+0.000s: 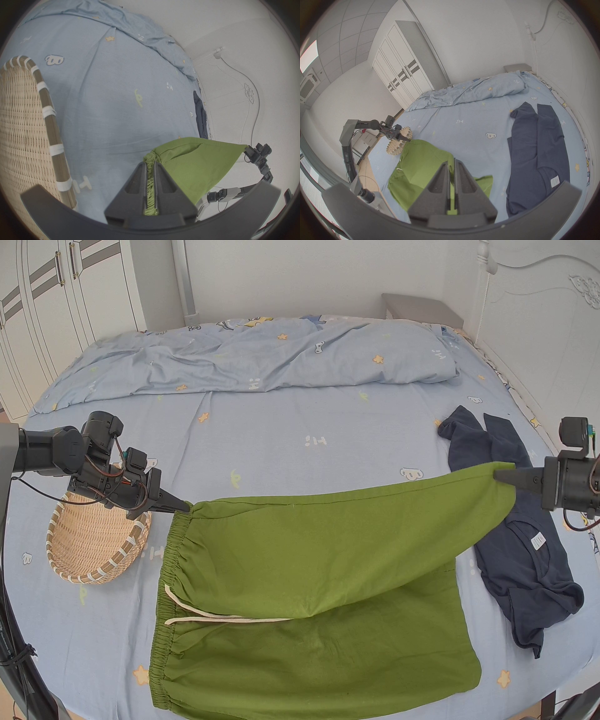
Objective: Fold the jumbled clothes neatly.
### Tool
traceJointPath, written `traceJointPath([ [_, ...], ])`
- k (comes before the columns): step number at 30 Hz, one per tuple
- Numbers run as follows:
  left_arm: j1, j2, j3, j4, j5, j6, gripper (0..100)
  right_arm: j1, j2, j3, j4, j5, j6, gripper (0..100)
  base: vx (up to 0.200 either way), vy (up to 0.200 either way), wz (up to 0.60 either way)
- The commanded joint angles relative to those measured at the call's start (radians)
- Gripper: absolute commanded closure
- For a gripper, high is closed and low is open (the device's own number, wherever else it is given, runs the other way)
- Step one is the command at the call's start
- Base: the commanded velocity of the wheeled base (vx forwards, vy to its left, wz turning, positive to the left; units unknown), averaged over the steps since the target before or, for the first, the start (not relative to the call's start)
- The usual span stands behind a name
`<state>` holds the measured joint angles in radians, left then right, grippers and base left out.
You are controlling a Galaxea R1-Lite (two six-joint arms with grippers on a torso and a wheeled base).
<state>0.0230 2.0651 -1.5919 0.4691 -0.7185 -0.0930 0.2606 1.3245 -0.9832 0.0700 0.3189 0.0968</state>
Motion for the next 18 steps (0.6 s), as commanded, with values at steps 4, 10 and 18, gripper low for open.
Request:
traceJointPath([
  [4,0.020,-0.037,0.007,-0.012,-0.004,-0.001,100,-0.057,0.213,-0.095,-0.087,0.009,0.000,100,0.000,0.000,0.00],
  [10,0.032,-0.051,0.009,-0.023,-0.004,-0.002,100,-0.087,0.343,-0.150,-0.188,0.014,0.000,100,0.000,0.000,0.00],
  [18,0.038,-0.053,0.036,-0.113,-0.002,-0.002,100,-0.115,0.438,-0.253,-0.233,0.049,-0.006,100,0.000,0.000,0.00],
])
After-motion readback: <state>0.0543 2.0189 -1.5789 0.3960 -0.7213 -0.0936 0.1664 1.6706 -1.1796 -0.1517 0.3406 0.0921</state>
